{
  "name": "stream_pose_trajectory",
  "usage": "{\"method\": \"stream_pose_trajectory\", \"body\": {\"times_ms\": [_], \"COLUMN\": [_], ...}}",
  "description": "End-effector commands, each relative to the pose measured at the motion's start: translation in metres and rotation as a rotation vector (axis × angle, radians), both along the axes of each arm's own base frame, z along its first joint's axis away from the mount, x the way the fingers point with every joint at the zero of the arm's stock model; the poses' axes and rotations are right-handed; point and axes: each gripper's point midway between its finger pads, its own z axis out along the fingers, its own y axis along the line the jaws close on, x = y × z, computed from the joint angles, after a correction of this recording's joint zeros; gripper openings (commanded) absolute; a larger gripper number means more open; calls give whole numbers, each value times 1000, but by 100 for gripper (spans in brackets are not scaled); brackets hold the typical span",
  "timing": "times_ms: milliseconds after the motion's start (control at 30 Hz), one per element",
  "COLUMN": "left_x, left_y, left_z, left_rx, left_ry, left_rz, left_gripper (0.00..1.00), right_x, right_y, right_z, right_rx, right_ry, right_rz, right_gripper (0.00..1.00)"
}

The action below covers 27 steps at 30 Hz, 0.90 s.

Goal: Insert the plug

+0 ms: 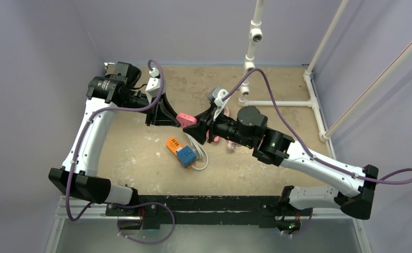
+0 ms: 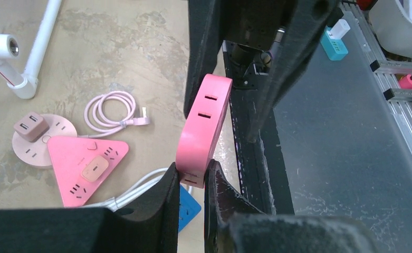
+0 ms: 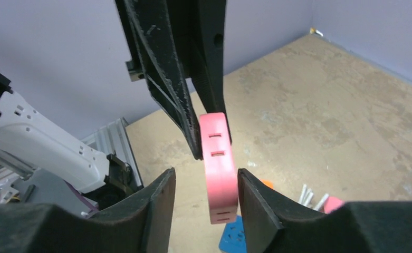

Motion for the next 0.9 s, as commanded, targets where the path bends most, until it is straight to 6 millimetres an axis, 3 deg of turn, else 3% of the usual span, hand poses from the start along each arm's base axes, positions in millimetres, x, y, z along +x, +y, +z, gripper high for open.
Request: {"method": "stream_pose_trajectory", "body": {"times_ms": [0, 67, 133, 333, 567, 700, 833, 867], "left_x": [-7, -8, -8, -6, -3, -3, 0, 1], "left_y": [-6, -8, -9, -12, -15, -16, -17, -17], "left_z": [15, 15, 17, 24, 32, 41, 41, 40], "left_rx": [-92, -110, -128, -161, -195, -235, -246, -243], "left_ry": [-28, -11, -7, 6, 16, 17, 12, 19], "left_rz": [-42, -50, -56, -54, -24, -20, -15, -9], "left_gripper": [0, 0, 0, 0, 0, 0, 0, 0], "right_x": [-23, -35, -42, -31, -17, -15, -18, -18], "right_y": [-2, -5, -8, -1, 18, 15, 11, 10], "right_z": [33, 36, 36, 28, 10, 13, 12, 11], "right_rx": [142, 186, 219, 215, 155, 163, 157, 156], "right_ry": [-6, -4, 1, 4, 6, 3, 3, 4], "right_rz": [85, 134, 161, 122, 103, 90, 92, 90], "right_gripper": [57, 64, 66, 61, 39, 18, 14, 5]}}
